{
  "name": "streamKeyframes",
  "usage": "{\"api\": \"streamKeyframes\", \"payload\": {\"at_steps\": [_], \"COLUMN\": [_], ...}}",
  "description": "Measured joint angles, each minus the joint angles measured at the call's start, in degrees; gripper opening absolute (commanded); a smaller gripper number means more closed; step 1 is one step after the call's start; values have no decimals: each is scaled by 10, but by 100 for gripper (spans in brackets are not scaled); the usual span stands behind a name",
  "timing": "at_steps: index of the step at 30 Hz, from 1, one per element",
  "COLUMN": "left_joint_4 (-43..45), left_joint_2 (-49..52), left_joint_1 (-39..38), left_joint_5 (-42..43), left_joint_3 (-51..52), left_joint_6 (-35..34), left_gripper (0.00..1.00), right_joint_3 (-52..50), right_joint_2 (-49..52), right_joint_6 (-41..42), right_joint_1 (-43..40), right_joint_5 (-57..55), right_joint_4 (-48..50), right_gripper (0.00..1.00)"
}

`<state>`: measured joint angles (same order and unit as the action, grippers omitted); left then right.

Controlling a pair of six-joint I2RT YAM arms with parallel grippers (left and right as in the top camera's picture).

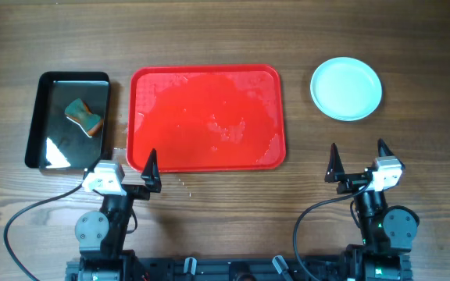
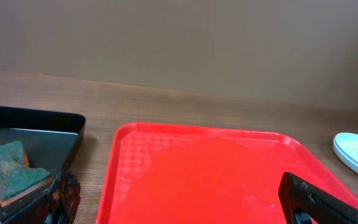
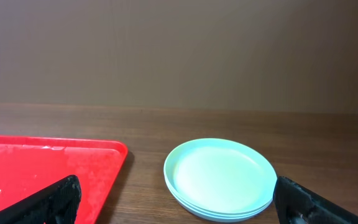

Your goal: Clean dirty plates on tray and stack at the side

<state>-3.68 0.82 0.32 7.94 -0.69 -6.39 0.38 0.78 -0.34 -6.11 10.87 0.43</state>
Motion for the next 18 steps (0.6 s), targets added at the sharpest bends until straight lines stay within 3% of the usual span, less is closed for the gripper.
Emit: {"api": "streamKeyframes", "payload": {"at_steps": [8,18], "left_joint_4": [-3,-2], "left_joint_2": [0,0], "left_joint_1": [-2,-11], "left_joint_5": [-28,-25], "left_joint_3": [0,0], "left_joint_6": [-11,111], "left_gripper": [100,100], "right_joint_3": [0,0], "right_joint_2": [0,0], "right_joint_6": [0,0], "right_joint_1": [0,0], "right_joint_5": [0,0], "right_joint_4": [0,0], "right_gripper": [100,100]}}
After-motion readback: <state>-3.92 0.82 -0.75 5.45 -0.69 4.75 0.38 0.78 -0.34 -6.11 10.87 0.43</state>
